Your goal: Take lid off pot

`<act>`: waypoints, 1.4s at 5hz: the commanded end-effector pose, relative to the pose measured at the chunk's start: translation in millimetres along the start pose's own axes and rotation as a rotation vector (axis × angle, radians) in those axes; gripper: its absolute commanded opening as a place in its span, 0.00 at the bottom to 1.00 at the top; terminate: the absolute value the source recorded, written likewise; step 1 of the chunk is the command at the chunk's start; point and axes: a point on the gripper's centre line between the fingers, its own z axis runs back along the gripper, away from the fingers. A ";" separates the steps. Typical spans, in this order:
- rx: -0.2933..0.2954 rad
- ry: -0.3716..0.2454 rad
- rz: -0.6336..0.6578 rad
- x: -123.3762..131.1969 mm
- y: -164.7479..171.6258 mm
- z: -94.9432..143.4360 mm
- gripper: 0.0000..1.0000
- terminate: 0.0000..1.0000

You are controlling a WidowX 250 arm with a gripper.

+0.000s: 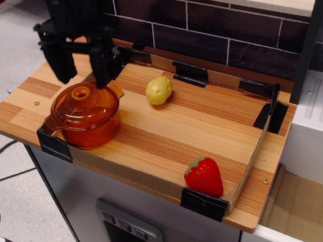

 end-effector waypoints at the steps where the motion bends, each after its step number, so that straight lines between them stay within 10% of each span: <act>1: 0.036 -0.037 -0.032 2.7 11.0 -4.0 1.00 0.00; 3: 0.047 -0.046 -0.038 3.4 10.1 -12.9 1.00 0.00; 4: 0.056 -0.054 -0.033 4.7 12.0 -16.2 0.00 0.00; 7: 0.076 -0.074 0.014 5.7 22.2 14.3 0.00 0.00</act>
